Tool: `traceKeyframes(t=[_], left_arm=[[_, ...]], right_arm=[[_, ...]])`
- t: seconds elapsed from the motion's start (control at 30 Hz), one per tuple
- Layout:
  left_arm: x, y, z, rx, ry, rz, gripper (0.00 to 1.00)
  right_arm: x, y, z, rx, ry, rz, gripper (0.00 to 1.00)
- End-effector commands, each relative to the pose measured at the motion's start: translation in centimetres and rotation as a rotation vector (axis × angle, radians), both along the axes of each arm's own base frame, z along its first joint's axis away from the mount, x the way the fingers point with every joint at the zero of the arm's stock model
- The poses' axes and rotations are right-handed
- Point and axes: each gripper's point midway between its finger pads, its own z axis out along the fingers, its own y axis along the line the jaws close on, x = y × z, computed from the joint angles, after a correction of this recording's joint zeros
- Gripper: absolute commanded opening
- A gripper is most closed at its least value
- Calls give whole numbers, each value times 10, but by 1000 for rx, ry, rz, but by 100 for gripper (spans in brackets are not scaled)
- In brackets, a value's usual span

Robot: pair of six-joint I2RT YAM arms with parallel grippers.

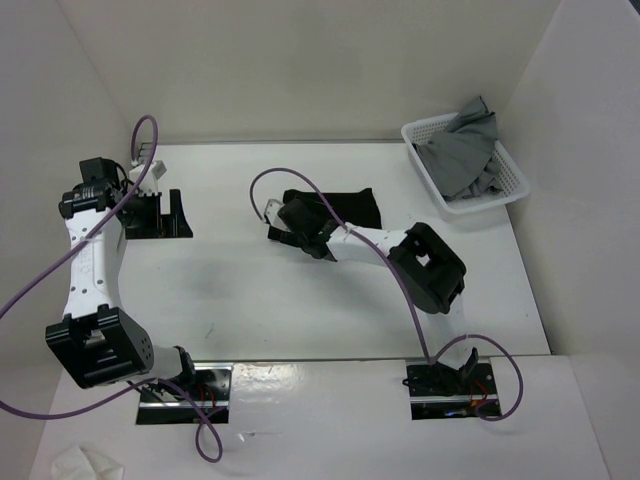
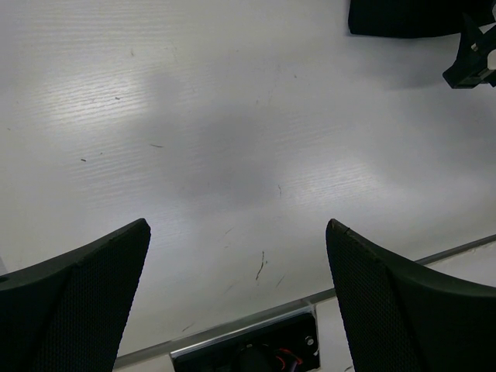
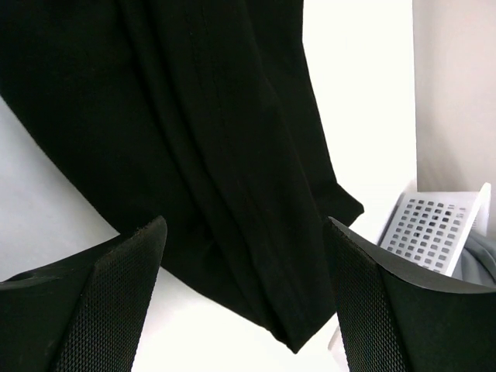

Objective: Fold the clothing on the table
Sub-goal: Fold the skirt

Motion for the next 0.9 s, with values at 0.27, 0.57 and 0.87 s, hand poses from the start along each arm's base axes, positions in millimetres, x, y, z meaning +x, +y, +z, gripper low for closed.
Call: traceKeyframes(t=[0.27, 0.57, 0.87], left_arm=[[-6, 0, 5, 22, -21, -14, 100], [-8, -1, 2, 19, -12, -15, 100], [-8, 2, 2, 19, -12, -5, 100]], right_arm=[[20, 13, 3, 47, -38, -15, 86], [27, 4, -4, 30, -39, -35, 86], [42, -5, -1, 31, -57, -67, 86]])
